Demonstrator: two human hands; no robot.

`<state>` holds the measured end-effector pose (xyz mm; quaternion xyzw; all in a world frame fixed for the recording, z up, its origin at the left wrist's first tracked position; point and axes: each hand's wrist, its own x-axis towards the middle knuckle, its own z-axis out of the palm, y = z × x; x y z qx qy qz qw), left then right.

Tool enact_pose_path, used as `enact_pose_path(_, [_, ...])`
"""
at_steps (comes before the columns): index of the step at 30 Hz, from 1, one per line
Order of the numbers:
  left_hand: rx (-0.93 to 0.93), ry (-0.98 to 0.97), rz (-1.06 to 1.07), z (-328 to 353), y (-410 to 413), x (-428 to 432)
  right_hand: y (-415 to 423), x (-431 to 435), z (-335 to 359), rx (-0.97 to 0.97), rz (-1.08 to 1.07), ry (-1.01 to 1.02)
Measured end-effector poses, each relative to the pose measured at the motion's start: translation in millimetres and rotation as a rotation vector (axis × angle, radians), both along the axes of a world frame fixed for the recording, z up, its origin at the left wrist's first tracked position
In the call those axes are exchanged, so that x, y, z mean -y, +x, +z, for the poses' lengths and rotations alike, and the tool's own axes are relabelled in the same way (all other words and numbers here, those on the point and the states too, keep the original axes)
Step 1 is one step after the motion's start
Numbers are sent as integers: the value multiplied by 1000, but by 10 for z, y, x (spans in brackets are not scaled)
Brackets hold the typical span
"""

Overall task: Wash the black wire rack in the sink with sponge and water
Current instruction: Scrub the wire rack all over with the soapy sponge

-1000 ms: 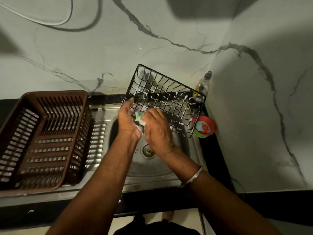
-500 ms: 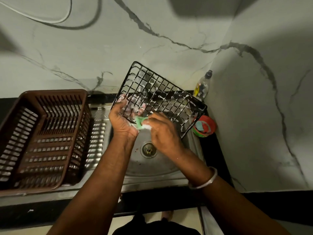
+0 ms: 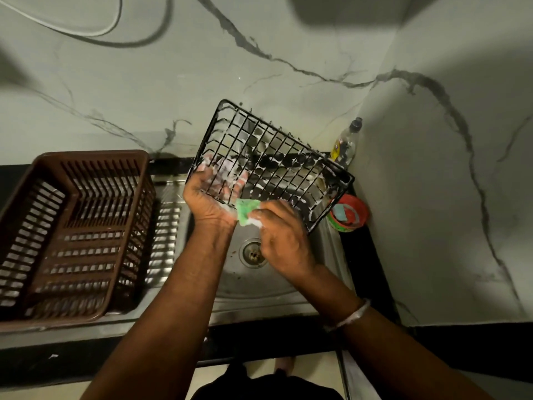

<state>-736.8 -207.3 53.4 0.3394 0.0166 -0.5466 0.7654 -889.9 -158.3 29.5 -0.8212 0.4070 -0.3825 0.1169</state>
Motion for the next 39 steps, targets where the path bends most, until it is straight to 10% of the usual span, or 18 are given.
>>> enact_pose_path(31, [74, 71, 2, 78, 68, 72, -149, 42, -184, -75, -87, 18])
enact_pose_path(39, [541, -46, -236, -110, -102, 188, 225, 78, -126, 162, -137, 82])
